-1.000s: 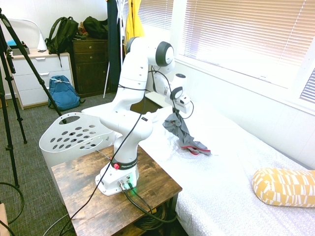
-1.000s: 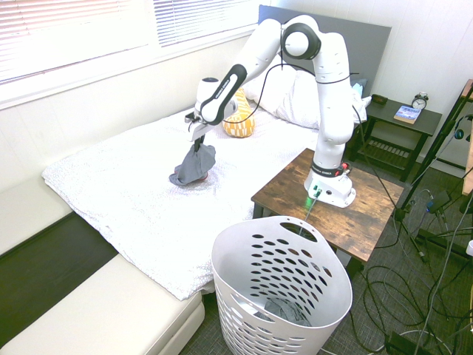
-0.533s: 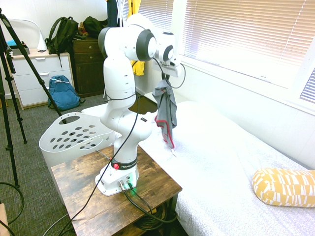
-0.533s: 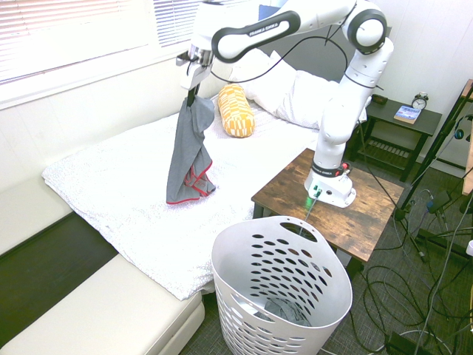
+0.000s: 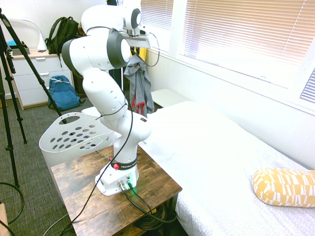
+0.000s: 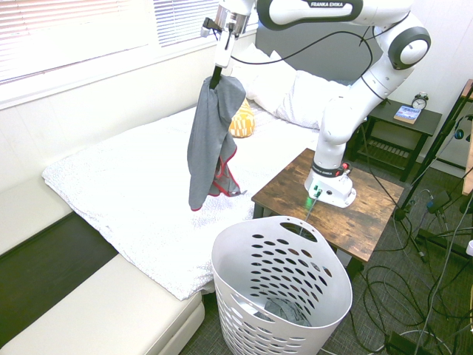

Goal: Put my clothes in the laundry bag

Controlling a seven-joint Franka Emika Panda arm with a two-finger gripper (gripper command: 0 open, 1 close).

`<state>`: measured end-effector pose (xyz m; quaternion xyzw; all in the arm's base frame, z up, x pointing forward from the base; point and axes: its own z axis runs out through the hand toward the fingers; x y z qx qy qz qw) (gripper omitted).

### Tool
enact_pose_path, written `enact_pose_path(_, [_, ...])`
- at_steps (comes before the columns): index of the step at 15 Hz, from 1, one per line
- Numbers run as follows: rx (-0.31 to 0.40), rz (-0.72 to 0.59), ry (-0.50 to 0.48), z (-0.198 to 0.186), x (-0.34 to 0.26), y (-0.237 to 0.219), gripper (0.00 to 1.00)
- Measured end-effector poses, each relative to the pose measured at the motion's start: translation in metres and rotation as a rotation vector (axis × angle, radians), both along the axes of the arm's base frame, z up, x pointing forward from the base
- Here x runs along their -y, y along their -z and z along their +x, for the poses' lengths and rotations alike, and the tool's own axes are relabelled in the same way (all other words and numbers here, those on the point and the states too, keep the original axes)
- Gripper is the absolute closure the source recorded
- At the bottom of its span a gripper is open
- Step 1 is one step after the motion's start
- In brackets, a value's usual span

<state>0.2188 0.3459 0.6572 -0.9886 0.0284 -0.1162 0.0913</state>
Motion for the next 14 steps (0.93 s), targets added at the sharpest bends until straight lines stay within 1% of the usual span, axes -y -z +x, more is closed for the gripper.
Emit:
enact_pose_path(3, [-0.028, -0.019, -0.121, -0.050, -0.025, 0.003, 1.00])
enact_pose_path(9, [-0.026, 0.002, -0.266, -0.123, -0.022, -0.018, 1.00])
enact_pose_path(11, [-0.053, -0.022, -0.317, -0.150, -0.031, -0.006, 1.00])
enact_pose_path(14, [-0.128, -0.077, -0.377, -0.178, -0.048, 0.039, 1.00])
